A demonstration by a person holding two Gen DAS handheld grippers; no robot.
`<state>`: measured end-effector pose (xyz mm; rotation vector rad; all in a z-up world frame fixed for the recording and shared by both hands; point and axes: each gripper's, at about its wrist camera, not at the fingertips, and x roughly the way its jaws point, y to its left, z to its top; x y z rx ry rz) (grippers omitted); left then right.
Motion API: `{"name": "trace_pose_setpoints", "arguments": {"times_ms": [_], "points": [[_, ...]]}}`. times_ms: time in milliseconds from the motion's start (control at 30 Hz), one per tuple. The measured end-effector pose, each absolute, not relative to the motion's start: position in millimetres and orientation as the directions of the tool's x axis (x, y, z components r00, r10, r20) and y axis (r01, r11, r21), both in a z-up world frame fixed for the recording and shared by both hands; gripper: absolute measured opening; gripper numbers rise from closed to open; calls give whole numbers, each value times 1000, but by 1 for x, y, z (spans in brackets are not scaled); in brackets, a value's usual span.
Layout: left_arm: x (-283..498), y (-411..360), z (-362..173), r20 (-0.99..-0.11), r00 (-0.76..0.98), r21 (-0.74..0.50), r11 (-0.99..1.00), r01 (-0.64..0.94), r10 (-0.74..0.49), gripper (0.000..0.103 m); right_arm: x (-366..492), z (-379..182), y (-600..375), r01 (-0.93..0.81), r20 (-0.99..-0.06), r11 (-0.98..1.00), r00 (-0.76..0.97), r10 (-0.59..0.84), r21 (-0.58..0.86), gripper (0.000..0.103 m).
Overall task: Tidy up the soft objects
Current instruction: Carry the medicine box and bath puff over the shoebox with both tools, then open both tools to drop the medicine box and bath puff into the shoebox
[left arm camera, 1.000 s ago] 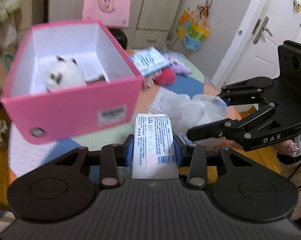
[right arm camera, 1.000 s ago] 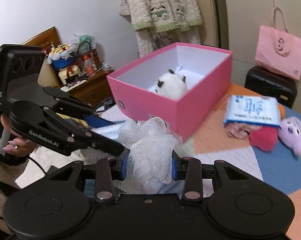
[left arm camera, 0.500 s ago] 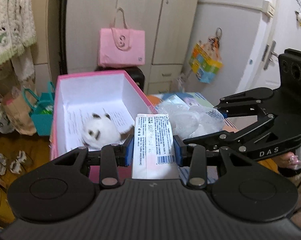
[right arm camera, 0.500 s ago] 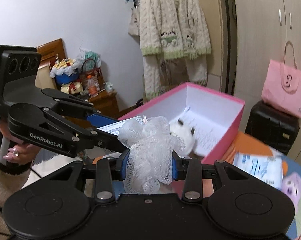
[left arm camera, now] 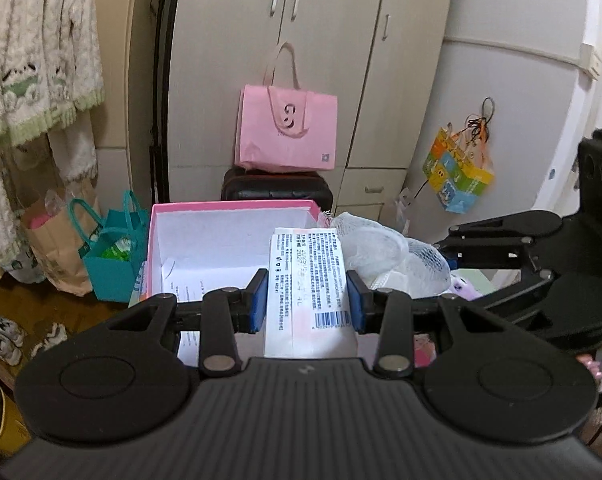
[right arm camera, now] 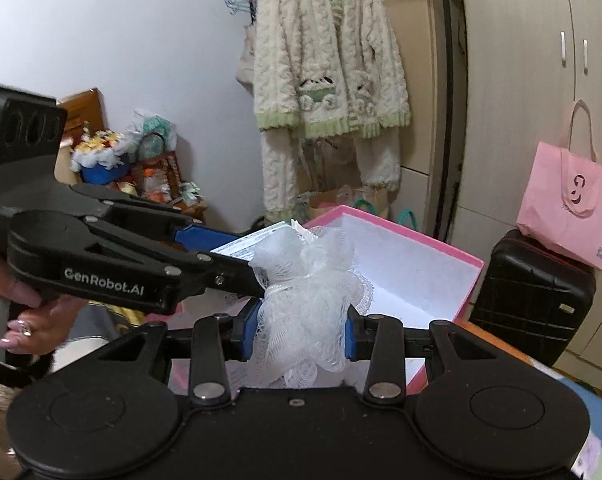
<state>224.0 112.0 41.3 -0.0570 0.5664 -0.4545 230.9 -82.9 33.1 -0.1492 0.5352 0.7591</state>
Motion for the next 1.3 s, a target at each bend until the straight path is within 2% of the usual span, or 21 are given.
{"name": "trace_pose_setpoints", "arguments": {"times_ms": [267, 467, 600, 700, 833, 1000, 1300], "points": [[287, 106, 8, -611, 713, -131, 932, 338, -344, 38, 288, 6, -66, -651, -587, 758, 606, 537, 21, 45], [301, 99, -3, -644, 707, -42, 937, 348, -292, 38, 301, -15, -57, -652, -633, 758, 586, 506, 3, 45], [308, 95, -10, -657, 719, 42, 940, 338, -229, 38, 306, -24, -47, -639, -657, 767, 604, 451, -60, 45], [309, 95, -14, -680, 698, 48, 936, 349, -226, 38, 311, -30, -43, -637, -682, 767, 593, 429, -71, 46], [306, 89, -12, -690, 691, 80, 926, 368, -216, 41, 308, -33, -42, -644, -689, 759, 592, 417, -93, 51], [305, 93, -10, -686, 696, 60, 937, 344, -212, 42, 306, -31, -47, -643, -679, 762, 595, 429, -82, 62], [268, 99, 11, -628, 728, 27, 927, 373, -275, 42, 281, -11, -67, -654, -630, 756, 601, 492, -35, 62]]}}
